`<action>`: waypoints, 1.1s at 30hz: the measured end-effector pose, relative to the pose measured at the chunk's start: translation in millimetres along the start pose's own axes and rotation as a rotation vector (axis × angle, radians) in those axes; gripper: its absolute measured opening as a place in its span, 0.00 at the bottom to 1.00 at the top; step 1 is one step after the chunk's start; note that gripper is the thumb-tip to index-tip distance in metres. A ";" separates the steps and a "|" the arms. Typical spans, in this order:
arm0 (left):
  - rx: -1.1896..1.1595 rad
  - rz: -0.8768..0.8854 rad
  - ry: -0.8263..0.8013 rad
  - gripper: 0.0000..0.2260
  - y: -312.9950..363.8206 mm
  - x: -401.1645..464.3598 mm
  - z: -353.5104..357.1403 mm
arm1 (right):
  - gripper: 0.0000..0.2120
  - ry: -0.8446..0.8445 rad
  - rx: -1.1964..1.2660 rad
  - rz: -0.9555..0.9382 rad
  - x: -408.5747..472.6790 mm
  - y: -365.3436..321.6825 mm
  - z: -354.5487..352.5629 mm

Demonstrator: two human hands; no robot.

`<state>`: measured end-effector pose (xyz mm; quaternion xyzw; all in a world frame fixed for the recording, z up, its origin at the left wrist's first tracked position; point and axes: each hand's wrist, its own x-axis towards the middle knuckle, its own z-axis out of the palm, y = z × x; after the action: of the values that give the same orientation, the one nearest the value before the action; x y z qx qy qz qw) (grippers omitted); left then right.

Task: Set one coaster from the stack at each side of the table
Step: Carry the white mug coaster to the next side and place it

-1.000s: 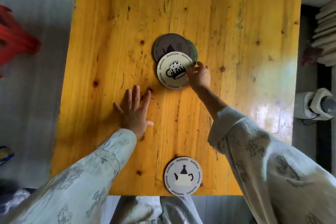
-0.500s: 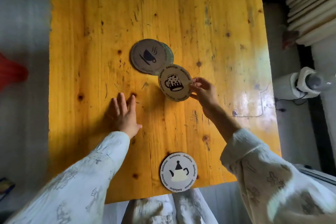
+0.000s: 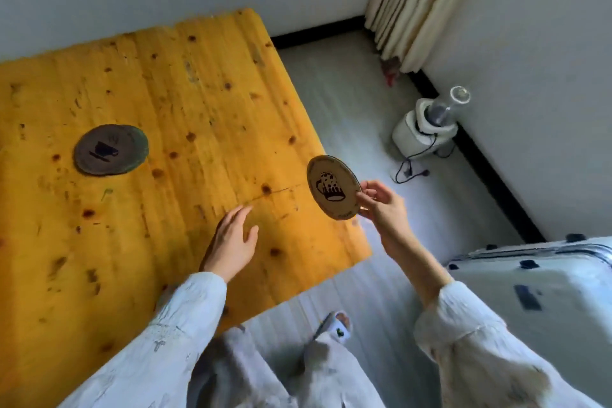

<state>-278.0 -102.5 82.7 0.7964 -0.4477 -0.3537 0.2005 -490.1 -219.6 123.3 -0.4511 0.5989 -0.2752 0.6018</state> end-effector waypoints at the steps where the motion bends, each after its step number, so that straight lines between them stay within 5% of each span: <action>1: -0.013 0.026 -0.007 0.19 22.5 -7.7 18.4 | 0.14 0.014 -0.001 -0.009 -6.1 2.7 -28.1; 6: -0.064 0.112 -0.093 0.17 118.6 -30.8 96.3 | 0.07 0.155 -0.001 -0.042 -23.4 6.3 -153.7; 13: -0.080 0.136 -0.090 0.17 197.5 -3.0 140.8 | 0.12 0.177 -0.029 -0.085 -3.9 -11.6 -247.4; 33: -0.326 -0.143 0.206 0.18 313.6 164.8 161.4 | 0.11 -0.378 -0.104 -0.011 231.0 -145.3 -259.9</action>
<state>-519.6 -406.4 110.8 0.8150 -0.3042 -0.3516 0.3459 -681.2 -540.6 173.2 -0.5285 0.4860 -0.1574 0.6780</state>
